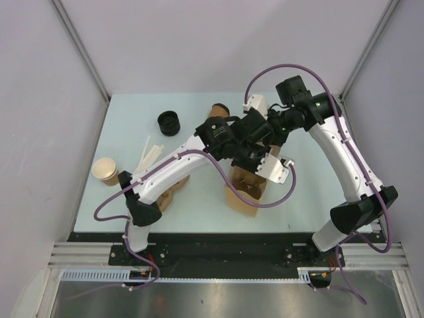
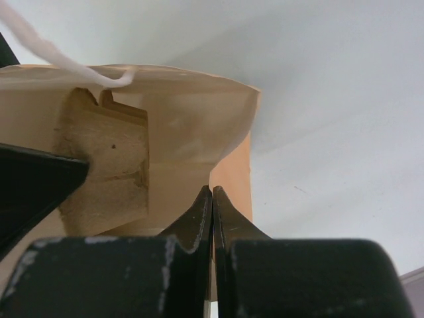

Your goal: Pack the takeout coffee

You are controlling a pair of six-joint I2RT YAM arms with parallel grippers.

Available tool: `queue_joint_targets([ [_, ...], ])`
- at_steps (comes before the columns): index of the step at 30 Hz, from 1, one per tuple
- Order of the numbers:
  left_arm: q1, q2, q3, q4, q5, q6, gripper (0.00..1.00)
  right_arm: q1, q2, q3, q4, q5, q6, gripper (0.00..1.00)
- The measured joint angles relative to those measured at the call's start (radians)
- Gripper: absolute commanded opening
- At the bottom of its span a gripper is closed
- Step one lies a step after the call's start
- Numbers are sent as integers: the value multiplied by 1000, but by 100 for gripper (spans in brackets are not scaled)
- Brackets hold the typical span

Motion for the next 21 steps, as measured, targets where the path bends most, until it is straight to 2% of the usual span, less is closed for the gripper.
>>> queue_joint_targets([
  [13,40,102,0,0,62,13,13,-41,6,-35,1,-51,-31,0],
  [21,45,127,0,0,77,20,6,-58,8,-46,3,-71,-43,0],
])
